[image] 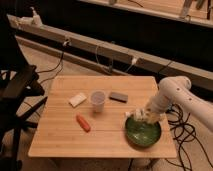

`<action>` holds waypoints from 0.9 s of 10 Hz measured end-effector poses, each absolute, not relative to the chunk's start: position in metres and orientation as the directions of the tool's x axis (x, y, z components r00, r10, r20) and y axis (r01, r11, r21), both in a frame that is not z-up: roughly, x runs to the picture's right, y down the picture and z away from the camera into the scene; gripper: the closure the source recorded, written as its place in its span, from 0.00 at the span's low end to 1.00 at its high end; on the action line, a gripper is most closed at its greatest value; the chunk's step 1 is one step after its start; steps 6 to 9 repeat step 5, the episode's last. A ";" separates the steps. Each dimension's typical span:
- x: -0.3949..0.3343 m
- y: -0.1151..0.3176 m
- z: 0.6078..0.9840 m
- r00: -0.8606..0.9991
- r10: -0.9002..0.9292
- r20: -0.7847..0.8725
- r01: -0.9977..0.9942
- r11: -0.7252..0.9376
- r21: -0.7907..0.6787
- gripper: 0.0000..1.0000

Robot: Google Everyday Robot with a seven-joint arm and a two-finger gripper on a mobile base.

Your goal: Place the bottle in the ceramic bowl

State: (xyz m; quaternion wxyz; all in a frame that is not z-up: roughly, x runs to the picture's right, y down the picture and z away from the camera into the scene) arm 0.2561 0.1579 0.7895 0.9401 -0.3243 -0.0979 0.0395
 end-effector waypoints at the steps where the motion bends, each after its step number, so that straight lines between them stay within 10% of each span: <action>1: 0.257 0.160 0.791 0.977 0.144 0.158 -0.015 0.781 -0.624 0.20; 5: 0.254 0.164 0.793 0.977 0.143 0.160 -0.011 0.779 -0.626 0.45; 9: 0.254 0.164 0.793 0.977 0.143 0.160 -0.011 0.779 -0.626 0.45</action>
